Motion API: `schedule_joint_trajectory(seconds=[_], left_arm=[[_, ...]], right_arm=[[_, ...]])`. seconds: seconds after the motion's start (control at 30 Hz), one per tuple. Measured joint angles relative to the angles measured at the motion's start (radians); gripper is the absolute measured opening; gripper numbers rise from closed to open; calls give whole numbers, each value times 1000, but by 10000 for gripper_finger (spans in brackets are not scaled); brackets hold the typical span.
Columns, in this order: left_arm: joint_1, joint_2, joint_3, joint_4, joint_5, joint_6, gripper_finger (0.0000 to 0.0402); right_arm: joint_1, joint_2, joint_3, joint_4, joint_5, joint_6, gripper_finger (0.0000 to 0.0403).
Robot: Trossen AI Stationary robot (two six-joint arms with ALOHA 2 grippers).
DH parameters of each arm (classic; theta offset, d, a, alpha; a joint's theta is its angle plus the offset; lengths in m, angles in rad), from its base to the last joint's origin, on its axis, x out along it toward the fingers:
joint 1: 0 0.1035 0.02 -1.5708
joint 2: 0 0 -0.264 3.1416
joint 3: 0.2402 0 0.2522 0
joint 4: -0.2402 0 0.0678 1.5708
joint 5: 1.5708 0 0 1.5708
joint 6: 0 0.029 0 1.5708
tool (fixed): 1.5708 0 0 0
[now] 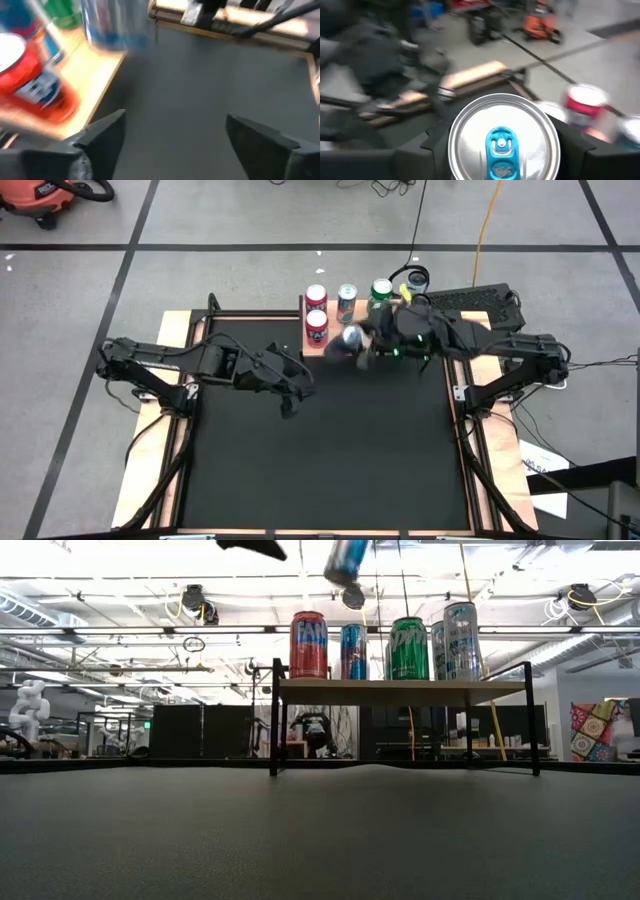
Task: Place canned beverage on shelf
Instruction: Put the blue soda can on the shelf aligned with the other blue soda can
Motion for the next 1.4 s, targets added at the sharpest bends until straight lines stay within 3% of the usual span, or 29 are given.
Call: schedule_joint_trajectory(seconds=[0.13,0.23,0.47,0.63,0.87,1.4], left_arm=[[32,-42,0,-83,-34,1,381],[52,-71,0,-100,-41,14,392],[86,-100,0,-145,-58,64,395],[106,-101,0,-197,-56,76,395],[140,-101,0,-216,-55,119,395],[233,-101,0,-208,5,177,396]], right_arm=[[-79,24,13,-71,-9,-10,220],[-135,55,14,-101,-21,-37,223],[-225,144,14,-104,-20,-93,224],[-294,177,6,-113,-137,-128,228],[-368,182,-33,-97,-199,-168,228],[-431,196,-35,-67,-282,-199,236]])
